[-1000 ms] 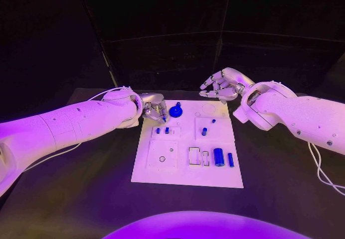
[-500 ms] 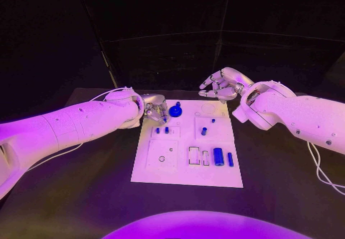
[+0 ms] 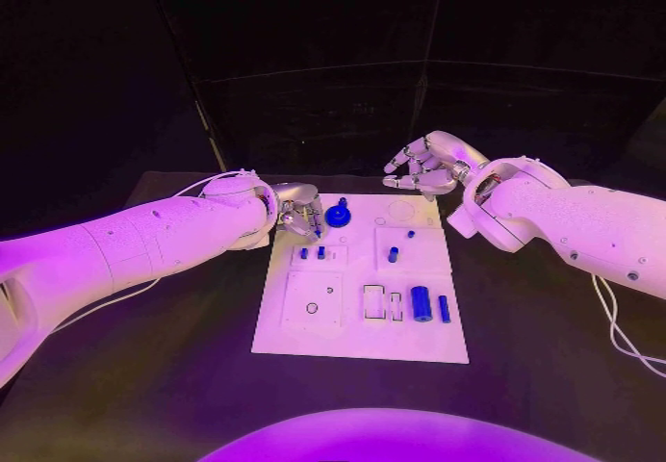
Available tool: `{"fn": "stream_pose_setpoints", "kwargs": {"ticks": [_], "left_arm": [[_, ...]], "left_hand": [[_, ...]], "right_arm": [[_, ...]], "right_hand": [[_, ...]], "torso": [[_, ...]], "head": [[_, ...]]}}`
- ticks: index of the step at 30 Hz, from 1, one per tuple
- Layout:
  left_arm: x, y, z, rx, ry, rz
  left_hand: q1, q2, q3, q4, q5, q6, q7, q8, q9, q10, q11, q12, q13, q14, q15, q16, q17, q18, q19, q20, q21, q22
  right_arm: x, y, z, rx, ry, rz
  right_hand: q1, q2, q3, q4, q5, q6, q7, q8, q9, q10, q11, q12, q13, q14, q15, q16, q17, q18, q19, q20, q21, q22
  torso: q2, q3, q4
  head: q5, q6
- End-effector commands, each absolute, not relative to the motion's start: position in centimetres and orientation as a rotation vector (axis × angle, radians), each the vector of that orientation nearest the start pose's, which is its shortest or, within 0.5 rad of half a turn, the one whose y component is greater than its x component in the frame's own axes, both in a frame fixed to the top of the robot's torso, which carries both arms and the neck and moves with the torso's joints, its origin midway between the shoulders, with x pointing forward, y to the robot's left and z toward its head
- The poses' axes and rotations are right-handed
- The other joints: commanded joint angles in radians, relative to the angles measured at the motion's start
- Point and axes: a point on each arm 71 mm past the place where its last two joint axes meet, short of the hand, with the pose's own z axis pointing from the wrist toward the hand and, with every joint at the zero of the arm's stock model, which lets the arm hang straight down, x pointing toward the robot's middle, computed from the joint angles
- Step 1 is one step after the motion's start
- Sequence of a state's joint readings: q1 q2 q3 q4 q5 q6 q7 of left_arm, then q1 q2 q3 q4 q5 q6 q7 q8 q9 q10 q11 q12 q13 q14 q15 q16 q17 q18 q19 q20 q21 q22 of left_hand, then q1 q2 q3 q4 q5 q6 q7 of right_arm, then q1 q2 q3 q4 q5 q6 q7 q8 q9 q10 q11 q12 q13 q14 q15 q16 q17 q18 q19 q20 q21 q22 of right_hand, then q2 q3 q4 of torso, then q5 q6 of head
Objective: Assemble the parts on the task board
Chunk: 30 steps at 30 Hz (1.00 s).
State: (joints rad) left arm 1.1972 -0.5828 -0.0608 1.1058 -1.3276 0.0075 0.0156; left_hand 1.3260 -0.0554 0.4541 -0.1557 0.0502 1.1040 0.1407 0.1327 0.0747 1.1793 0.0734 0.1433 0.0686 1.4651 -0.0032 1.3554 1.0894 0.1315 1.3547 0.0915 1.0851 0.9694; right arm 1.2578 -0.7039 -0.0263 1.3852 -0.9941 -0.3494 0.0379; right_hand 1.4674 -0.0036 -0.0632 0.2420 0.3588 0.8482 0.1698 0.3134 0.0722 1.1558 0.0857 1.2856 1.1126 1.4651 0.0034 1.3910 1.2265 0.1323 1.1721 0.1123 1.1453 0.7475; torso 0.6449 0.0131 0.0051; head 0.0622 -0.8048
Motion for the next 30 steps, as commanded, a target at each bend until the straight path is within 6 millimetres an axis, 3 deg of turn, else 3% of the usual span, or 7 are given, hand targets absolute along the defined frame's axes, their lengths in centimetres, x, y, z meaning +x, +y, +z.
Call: {"fn": "stream_pose_setpoints", "kwargs": {"ticks": [1,8,12,21,26,28,30], "left_arm": [[54.2,18.0,-23.8,0.167,2.028,-0.638],[54.2,18.2,-23.9,0.161,2.036,-0.625],[54.1,18.4,-23.8,0.156,2.029,-0.622],[54.1,18.7,-23.7,0.149,2.013,-0.622],[54.2,19.0,-23.7,0.143,2.009,-0.616],[54.2,19.3,-23.6,0.137,2.003,-0.612],[54.2,19.8,-23.5,0.130,1.988,-0.610]], "left_hand": [[-0.012,-0.007,0.009,0.001,0.000,-0.016,0.010,-0.015,-0.005,-0.005,0.009,-0.012,-0.001,0.015,-0.001,-0.005,-0.004,-0.004,-0.005,0.004,-0.005,-0.001],[-0.020,-0.019,0.020,0.002,0.000,-0.056,0.017,-0.043,-0.010,-0.019,0.016,-0.031,-0.002,0.013,0.005,-0.006,-0.011,-0.005,-0.006,0.009,-0.005,0.001],[-0.025,-0.031,0.031,0.001,0.000,-0.115,0.020,-0.071,-0.013,-0.035,0.021,-0.048,-0.003,0.009,0.010,-0.010,-0.023,-0.004,-0.009,0.014,-0.008,0.000],[-0.037,-0.050,0.040,0.004,0.001,-0.157,0.023,-0.070,-0.011,-0.067,0.026,-0.070,-0.004,0.004,0.014,-0.017,-0.042,0.000,-0.019,0.019,-0.024,-0.013],[-0.036,-0.053,0.046,0.004,0.001,-0.164,0.025,-0.069,-0.010,-0.085,0.031,-0.077,-0.004,0.003,0.017,-0.017,-0.043,0.002,-0.023,0.021,-0.033,-0.022],[-0.036,-0.054,0.046,0.004,0.001,-0.166,0.025,-0.069,-0.010,-0.088,0.031,-0.078,-0.004,0.003,0.017,-0.016,-0.043,0.002,-0.024,0.022,-0.035,-0.023],[-0.036,-0.054,0.046,0.004,0.001,-0.167,0.025,-0.069,-0.010,-0.088,0.032,-0.078,-0.004,0.003,0.017,-0.016,-0.042,0.002,-0.024,0.022,-0.035,-0.024]], "right_arm": [[52.2,-16.9,-15.5,0.189,1.623,0.973],[52.2,-16.9,-15.5,0.191,1.624,0.971],[52.2,-17.0,-15.5,0.191,1.624,0.970],[52.2,-17.3,-15.5,0.195,1.626,0.963],[52.4,-18.1,-15.6,0.209,1.629,0.940],[52.5,-18.5,-15.7,0.213,1.635,0.929],[52.5,-18.8,-15.8,0.208,1.650,0.917]], "right_hand": [[0.008,0.001,0.001,0.004,0.004,-0.007,0.000,0.007,-0.002,-0.003,-0.001,0.002,0.001,0.005,0.004,-0.002,0.001,0.017,0.003,0.001,-0.003,0.001],[0.008,0.001,0.001,0.004,0.004,-0.007,0.000,0.007,-0.002,-0.003,-0.001,0.002,0.001,0.005,0.004,-0.002,0.001,0.017,0.003,0.001,-0.003,0.001],[0.008,0.001,0.001,0.004,0.004,-0.007,0.000,0.007,-0.002,-0.003,-0.001,0.002,0.001,0.005,0.004,-0.002,0.001,0.017,0.003,0.001,-0.003,0.001],[0.009,0.001,0.001,0.005,0.004,-0.007,0.000,0.008,-0.002,-0.012,-0.001,-0.003,-0.009,0.001,0.004,-0.009,-0.012,0.018,0.000,0.001,-0.007,-0.007],[0.020,0.001,0.004,0.018,0.004,-0.013,-0.003,0.014,-0.002,-0.132,-0.005,-0.127,-0.177,-0.025,-0.001,-0.072,-0.100,0.034,-0.042,-0.003,-0.068,-0.101],[0.032,0.000,0.009,0.025,0.005,-0.013,-0.005,0.018,-0.002,-0.245,-0.008,-0.262,-0.343,-0.033,-0.003,-0.103,-0.136,0.043,-0.064,-0.006,-0.109,-0.159],[0.052,-0.003,0.019,0.029,0.003,-0.004,-0.007,0.023,-0.002,-0.280,-0.008,-0.351,-0.413,-0.035,-0.005,-0.122,-0.155,0.049,-0.075,-0.009,-0.139,-0.198]], "torso": [[0.001,-0.0003,-0.0004],[0.000,-0.0003,0.0013],[0.000,-0.0001,0.0014],[0.000,0.0003,0.0002],[0.000,-0.0007,0.0024],[0.000,-0.0015,0.0010],[0.000,-0.0016,0.0008]], "head": [[0.000,-0.001],[-0.002,-0.002],[-0.001,-0.001],[0.000,-0.002],[-0.002,0.000],[-0.002,0.000],[-0.006,0.001]]}}
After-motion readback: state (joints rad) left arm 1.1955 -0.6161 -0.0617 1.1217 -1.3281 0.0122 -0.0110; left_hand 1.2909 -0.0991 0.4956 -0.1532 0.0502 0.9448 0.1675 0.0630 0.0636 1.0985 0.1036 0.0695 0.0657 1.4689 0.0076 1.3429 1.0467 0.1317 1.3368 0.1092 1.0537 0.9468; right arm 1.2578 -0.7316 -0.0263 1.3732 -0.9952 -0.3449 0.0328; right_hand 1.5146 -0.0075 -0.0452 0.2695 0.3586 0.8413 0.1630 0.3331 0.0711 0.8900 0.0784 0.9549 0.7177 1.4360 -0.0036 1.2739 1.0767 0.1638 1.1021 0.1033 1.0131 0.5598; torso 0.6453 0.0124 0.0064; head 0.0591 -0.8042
